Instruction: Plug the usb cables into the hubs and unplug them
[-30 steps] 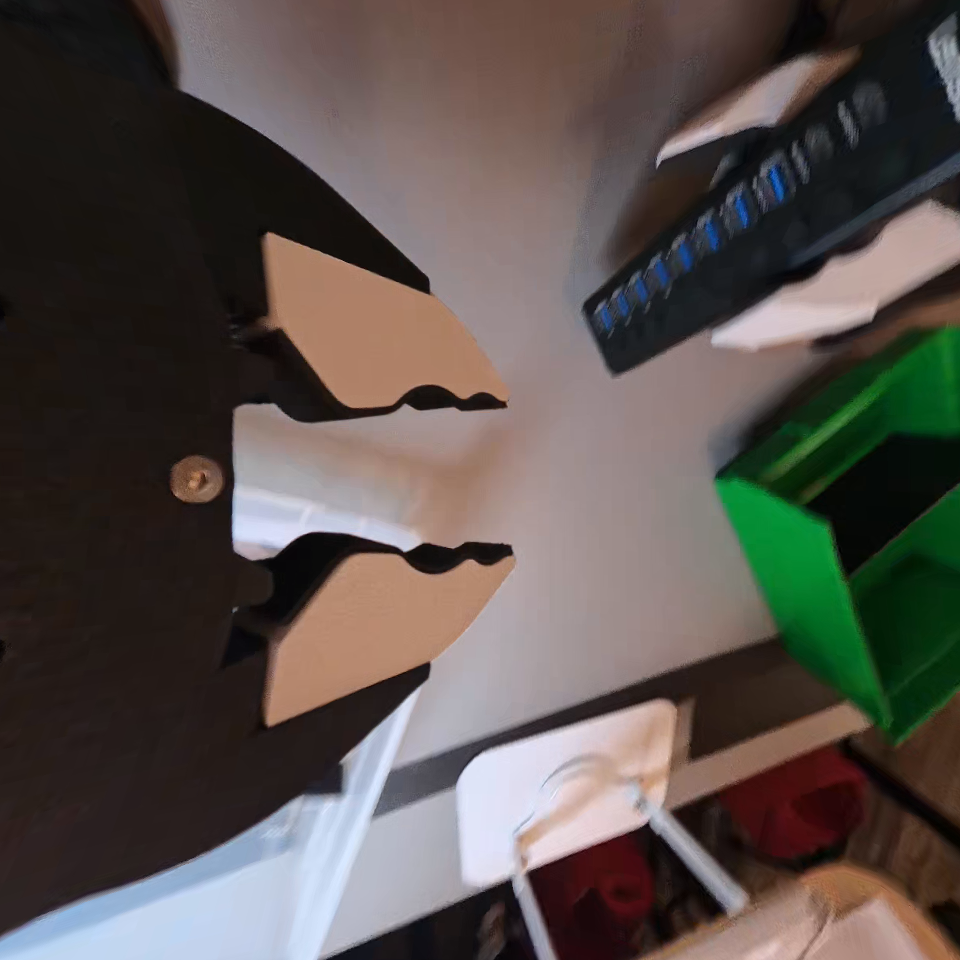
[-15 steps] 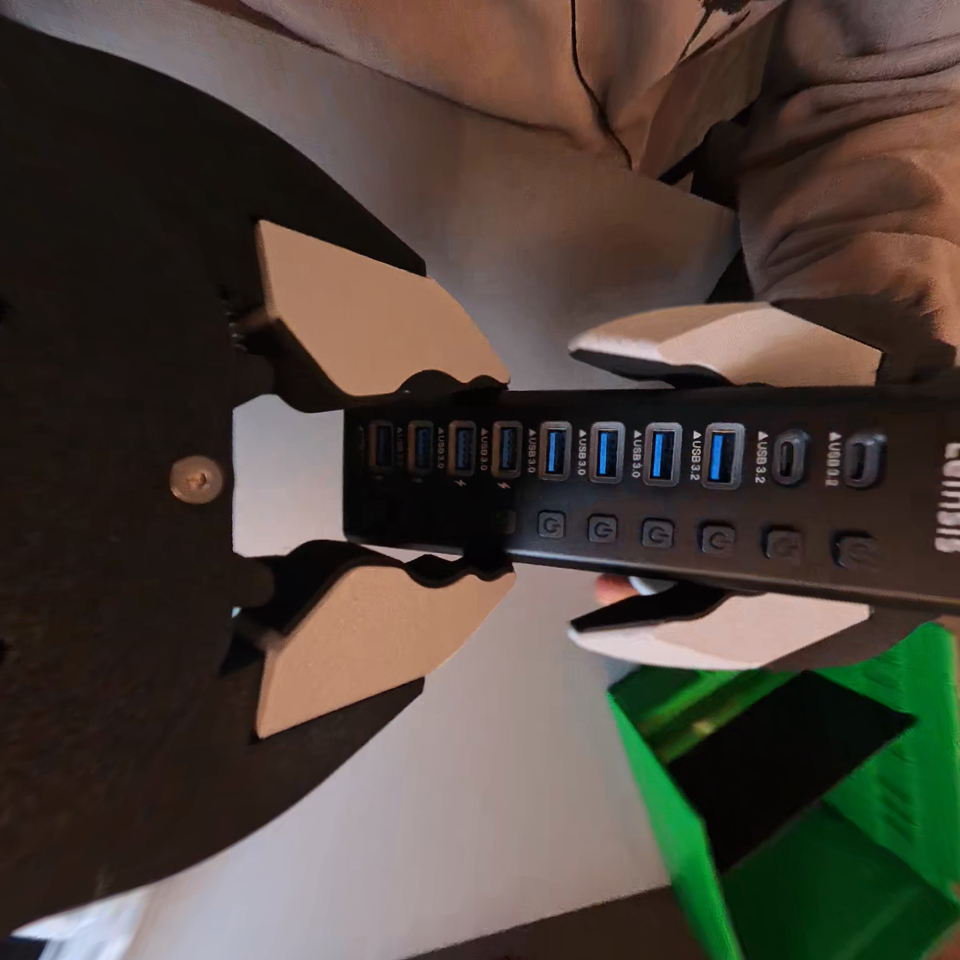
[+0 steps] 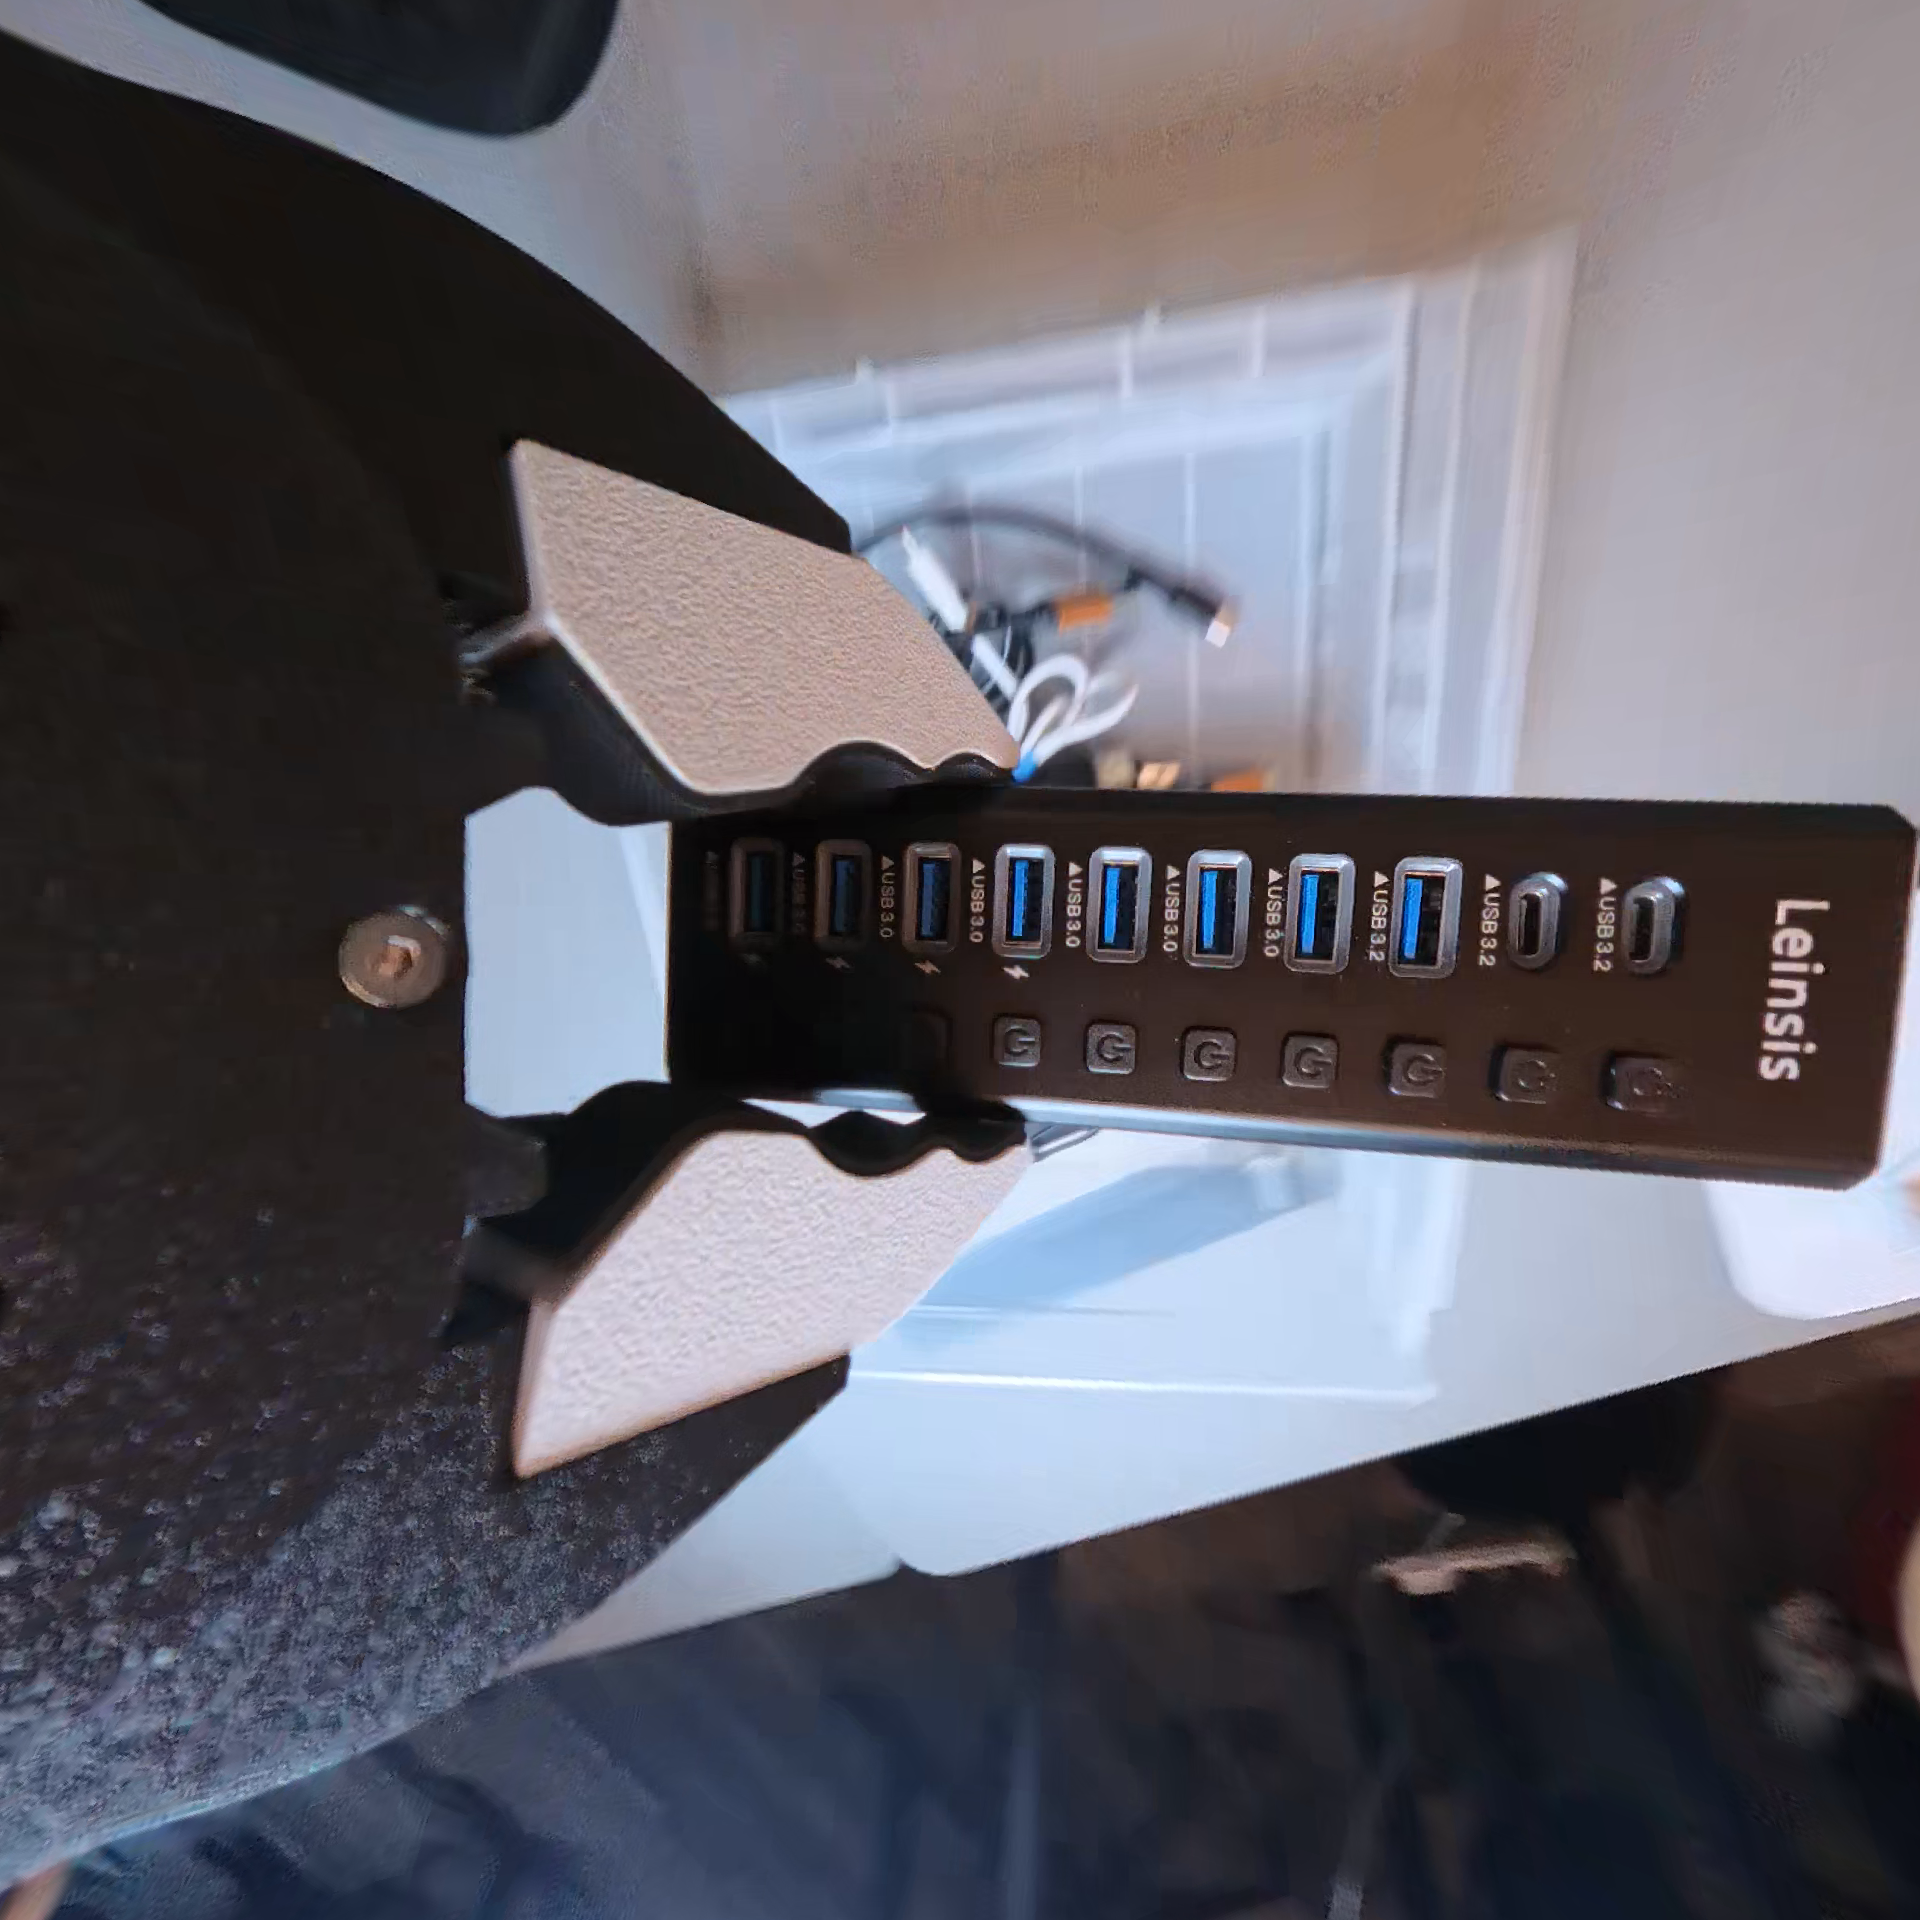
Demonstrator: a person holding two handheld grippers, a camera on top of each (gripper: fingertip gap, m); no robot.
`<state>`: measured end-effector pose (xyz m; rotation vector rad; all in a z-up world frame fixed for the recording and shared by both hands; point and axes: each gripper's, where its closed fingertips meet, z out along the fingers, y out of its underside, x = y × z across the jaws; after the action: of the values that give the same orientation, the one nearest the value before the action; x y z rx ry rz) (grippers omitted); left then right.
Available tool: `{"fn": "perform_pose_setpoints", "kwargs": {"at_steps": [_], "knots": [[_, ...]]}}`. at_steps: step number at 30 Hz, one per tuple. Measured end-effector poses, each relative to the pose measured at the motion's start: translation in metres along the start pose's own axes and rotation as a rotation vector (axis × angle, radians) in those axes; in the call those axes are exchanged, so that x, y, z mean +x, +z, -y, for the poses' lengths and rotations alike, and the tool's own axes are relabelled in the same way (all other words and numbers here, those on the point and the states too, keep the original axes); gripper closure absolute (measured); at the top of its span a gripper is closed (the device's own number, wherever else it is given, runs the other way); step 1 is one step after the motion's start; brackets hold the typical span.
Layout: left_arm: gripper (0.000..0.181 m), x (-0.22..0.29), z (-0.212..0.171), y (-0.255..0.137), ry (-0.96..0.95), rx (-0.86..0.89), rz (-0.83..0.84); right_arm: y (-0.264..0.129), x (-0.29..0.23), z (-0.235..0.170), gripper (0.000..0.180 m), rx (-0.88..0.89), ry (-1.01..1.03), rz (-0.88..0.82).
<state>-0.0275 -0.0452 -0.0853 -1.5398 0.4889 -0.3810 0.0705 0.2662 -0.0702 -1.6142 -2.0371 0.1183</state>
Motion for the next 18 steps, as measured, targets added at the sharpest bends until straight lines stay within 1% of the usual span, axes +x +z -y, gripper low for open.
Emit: {"fn": "perform_pose_setpoints", "kwargs": {"at_steps": [1,3,5,6,9,11,12,14,16,18], "knots": [[0.141,-0.003,0.001,-0.002,0.001,0.011,0.015,0.011,0.013,-0.012,0.119,-0.039,0.037,0.002],[0.156,-0.010,0.004,-0.007,0.001,0.032,0.047,0.035,0.032,-0.033,0.119,-0.109,0.080,0.002],[0.174,-0.018,0.001,-0.010,0.013,0.025,0.084,0.063,0.040,-0.050,0.119,-0.162,0.125,0.029],[0.180,-0.023,-0.003,-0.011,0.021,0.010,0.100,0.077,0.042,-0.057,0.119,-0.184,0.141,0.042],[0.180,-0.035,-0.019,-0.011,0.045,-0.059,0.155,0.111,0.038,-0.073,0.119,-0.254,0.165,0.115],[0.180,-0.040,-0.027,-0.011,0.061,-0.094,0.173,0.124,0.037,-0.081,0.119,-0.317,0.155,0.126],[0.180,-0.041,-0.031,-0.010,0.058,-0.110,0.178,0.125,0.037,-0.079,0.119,-0.316,0.161,0.147],[0.177,-0.043,-0.035,-0.009,0.050,-0.122,0.181,0.119,0.051,-0.072,0.124,-0.269,0.155,0.094],[0.174,-0.043,-0.037,-0.009,0.051,-0.131,0.185,0.103,0.066,-0.058,0.125,-0.165,0.218,0.069],[0.173,-0.043,-0.039,-0.008,0.064,-0.143,0.186,0.080,0.079,-0.042,0.125,-0.054,0.235,0.021]]}}
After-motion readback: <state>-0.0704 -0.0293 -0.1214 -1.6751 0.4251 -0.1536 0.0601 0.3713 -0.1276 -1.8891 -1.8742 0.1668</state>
